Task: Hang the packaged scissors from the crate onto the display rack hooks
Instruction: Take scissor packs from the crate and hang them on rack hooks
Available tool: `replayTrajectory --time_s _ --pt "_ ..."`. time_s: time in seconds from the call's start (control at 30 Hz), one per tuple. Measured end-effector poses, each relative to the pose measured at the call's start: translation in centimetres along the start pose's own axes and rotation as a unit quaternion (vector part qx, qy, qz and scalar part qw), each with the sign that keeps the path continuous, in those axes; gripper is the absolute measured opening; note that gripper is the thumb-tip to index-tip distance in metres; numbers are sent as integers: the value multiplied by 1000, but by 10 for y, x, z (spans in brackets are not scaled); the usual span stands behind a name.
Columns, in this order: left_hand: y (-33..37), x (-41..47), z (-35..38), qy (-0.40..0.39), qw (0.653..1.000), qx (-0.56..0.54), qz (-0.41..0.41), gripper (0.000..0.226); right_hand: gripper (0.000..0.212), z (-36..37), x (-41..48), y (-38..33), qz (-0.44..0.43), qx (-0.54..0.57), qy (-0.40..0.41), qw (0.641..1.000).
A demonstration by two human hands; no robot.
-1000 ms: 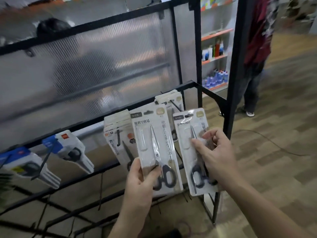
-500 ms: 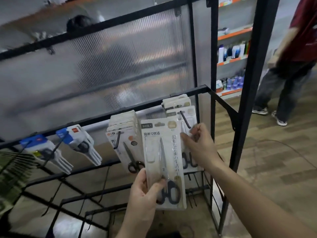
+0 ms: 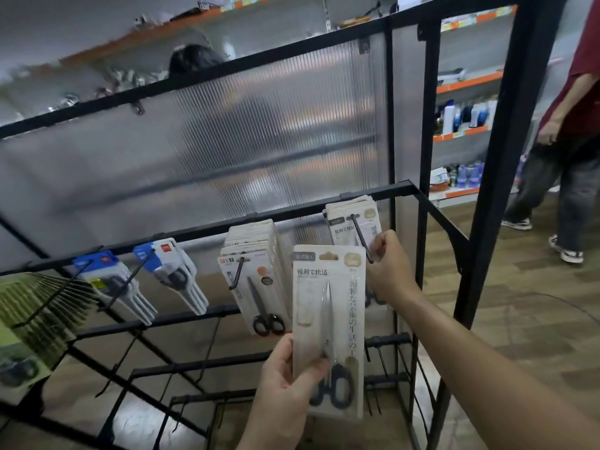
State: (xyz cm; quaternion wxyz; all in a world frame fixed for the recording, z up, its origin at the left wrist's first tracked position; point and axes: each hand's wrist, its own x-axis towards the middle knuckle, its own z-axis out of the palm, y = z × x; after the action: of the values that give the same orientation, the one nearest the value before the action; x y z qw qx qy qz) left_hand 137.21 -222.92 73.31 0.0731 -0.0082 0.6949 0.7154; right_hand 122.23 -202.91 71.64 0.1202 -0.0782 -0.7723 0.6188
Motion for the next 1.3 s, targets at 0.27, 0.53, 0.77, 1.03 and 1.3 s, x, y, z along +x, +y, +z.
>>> replayTrajectory --time_s 0.27,0.53,0.77,1.03,1.3 --pt "-15 -6 3 -23 999 27 21 19 38 -11 -18 -6 -29 -105 -6 994" --pt "-27 -1 24 -60 998 32 15 35 63 -48 -59 -12 19 -64 -74 995" --pt "-30 10 49 -53 998 44 10 36 47 -79 -86 -2 -30 -152 -86 984" --pt "-36 28 61 -30 996 86 25 28 41 -89 -102 0 -47 -204 -77 975" --pt "-33 41 51 -17 994 102 17 31 48 -86 -112 6 -44 -211 -90 972"
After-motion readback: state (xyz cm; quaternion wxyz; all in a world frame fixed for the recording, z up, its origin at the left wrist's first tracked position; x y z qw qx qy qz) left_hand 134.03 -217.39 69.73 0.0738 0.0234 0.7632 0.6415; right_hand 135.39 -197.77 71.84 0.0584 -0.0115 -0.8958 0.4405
